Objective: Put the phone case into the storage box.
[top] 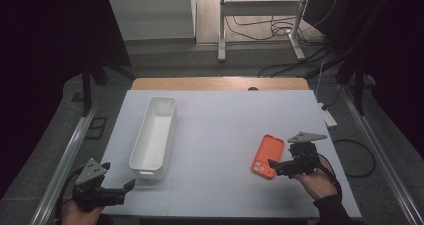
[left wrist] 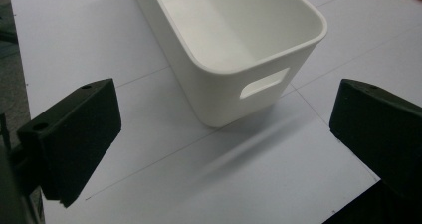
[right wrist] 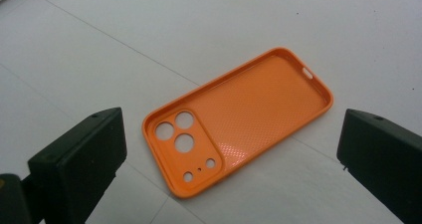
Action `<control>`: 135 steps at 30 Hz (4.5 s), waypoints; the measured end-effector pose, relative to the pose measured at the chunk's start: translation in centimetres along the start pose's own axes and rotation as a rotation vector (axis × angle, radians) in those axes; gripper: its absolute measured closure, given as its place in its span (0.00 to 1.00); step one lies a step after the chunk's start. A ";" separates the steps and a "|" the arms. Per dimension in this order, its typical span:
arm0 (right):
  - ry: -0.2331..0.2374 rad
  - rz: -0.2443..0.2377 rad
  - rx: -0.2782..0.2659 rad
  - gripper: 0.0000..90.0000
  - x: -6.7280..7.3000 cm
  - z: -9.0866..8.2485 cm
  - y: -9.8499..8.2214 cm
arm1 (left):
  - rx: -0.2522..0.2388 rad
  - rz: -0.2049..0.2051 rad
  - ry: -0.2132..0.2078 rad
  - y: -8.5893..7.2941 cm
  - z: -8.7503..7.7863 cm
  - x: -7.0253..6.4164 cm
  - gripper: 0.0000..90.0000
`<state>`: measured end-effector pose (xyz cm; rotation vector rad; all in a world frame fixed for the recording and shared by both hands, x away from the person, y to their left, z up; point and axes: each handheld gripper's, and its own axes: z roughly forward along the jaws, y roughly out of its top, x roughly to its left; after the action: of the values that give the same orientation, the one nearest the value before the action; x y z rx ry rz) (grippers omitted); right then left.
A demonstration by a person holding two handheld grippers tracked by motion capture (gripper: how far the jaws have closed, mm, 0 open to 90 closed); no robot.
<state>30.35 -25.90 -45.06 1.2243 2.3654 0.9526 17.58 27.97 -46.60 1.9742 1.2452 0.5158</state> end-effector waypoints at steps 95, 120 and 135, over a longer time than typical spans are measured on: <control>0.059 -0.053 0.352 1.00 -0.5 3.9 -1.6 | 0.015 0.039 0.000 0.2 0.2 -0.3 0.01; 0.150 -0.085 0.378 1.00 1.0 4.7 -1.5 | 0.019 0.040 -0.001 0.2 0.3 -0.4 0.02; 0.160 -0.130 0.325 1.00 2.1 7.3 0.5 | 0.018 0.036 -0.003 0.2 0.3 -0.3 0.02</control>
<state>33.34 -20.95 -49.98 1.1185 2.7724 0.6653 17.80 27.54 -46.65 2.0148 1.2185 0.5203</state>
